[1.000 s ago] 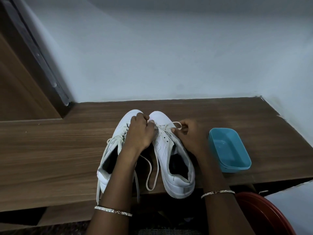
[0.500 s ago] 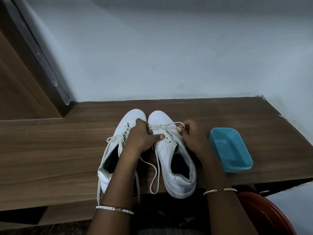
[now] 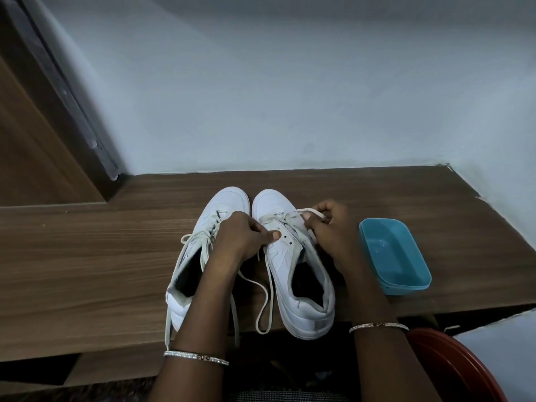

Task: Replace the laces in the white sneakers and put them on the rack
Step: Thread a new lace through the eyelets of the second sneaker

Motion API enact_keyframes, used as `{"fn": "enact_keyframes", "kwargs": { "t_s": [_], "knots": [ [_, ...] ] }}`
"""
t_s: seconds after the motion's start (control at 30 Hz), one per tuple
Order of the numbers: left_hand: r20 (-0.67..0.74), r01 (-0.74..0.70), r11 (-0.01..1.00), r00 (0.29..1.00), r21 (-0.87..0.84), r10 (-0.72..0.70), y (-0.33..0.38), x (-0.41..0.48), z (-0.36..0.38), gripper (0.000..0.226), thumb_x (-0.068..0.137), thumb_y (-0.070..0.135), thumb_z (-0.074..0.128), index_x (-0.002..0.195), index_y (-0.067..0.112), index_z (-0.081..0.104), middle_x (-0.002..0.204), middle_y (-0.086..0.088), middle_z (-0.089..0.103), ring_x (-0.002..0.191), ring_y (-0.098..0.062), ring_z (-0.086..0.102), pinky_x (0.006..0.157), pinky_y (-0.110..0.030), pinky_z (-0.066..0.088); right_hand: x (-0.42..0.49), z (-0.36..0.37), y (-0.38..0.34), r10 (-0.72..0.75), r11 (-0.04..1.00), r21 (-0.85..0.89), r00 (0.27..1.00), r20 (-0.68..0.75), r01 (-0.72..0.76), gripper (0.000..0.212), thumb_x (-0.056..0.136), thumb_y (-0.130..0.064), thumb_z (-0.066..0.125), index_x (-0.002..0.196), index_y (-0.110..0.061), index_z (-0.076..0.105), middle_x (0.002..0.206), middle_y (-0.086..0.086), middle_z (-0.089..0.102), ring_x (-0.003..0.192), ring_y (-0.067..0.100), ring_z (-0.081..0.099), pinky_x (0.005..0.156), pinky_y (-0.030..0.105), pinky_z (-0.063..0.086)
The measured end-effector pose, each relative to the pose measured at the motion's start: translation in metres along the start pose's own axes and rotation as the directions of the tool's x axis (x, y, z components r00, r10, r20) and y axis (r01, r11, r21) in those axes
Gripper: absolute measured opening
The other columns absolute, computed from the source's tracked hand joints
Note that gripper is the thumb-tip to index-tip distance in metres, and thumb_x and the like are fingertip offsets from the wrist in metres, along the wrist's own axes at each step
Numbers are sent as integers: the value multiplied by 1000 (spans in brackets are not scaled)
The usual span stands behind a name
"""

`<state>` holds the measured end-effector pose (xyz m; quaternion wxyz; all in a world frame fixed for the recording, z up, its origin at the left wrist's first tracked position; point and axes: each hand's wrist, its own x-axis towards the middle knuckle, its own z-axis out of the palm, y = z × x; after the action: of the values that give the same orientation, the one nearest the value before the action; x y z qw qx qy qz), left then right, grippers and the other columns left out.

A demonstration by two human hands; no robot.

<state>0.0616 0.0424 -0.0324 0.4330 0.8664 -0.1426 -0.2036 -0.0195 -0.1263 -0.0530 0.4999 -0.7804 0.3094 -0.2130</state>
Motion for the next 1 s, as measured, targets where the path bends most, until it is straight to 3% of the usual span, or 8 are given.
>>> {"fn": "enact_keyframes", "kwargs": {
  "t_s": [0.07,0.13,0.27,0.33,0.5,0.67,0.8,1.0],
  "knots": [
    [15,-6,1000,1000,-5,6,0,-1,0,24,74,33,84,68,12,75,67,-4,71,61,-10,62,64,-24,46,0,-2,-1,114,974,200,993,-19,-108,3,91,-14,60,93,-12,61,81,4,75,78,22,74,76,40,60],
    [43,-16,1000,999,15,15,0,0,-1,27,78,34,81,68,10,74,62,-3,68,57,-8,58,59,-23,43,-2,-5,-5,192,910,379,981,-30,-167,12,97,-11,49,103,-3,54,84,12,75,76,27,75,68,37,60],
    [128,-18,998,992,64,10,2,0,-6,40,86,36,73,64,4,65,46,5,49,40,-2,42,53,-23,34,-4,-2,-14,211,845,515,974,-79,-141,9,101,-12,41,106,-7,45,84,18,73,72,28,75,59,33,60],
    [148,-19,998,989,61,10,1,1,-8,40,87,35,72,62,6,59,46,5,43,39,-3,37,54,-24,31,-2,1,-14,200,855,499,978,-65,-142,11,99,-12,47,109,-7,47,87,17,74,75,27,75,64,36,61],
    [159,-31,999,987,14,28,-1,3,-8,36,85,33,73,76,-1,69,53,4,51,49,-7,44,59,-24,36,-3,7,-6,162,929,323,983,83,-180,34,78,-22,84,106,-11,68,93,7,77,84,21,74,82,41,61],
    [160,-40,999,986,5,38,-2,3,-7,33,86,32,72,77,1,69,54,5,53,51,-7,47,60,-25,38,-9,11,-8,90,918,373,987,131,-133,17,79,-15,83,92,-7,76,85,11,77,86,29,74,87,46,60],
    [168,-46,999,985,-14,48,-1,3,-7,32,88,30,69,79,-1,67,59,1,55,56,-12,48,64,-28,40,-5,16,-5,17,980,199,999,41,-24,10,87,-13,74,87,-3,72,78,8,76,78,22,74,83,46,59],
    [175,-46,997,983,-67,57,3,-3,-11,33,92,25,62,72,0,66,63,-6,56,57,-14,47,64,-30,38,-1,21,-2,-1,992,126,997,-74,10,15,95,-15,63,92,0,60,75,1,75,67,14,72,80,46,59]
  ]
}}
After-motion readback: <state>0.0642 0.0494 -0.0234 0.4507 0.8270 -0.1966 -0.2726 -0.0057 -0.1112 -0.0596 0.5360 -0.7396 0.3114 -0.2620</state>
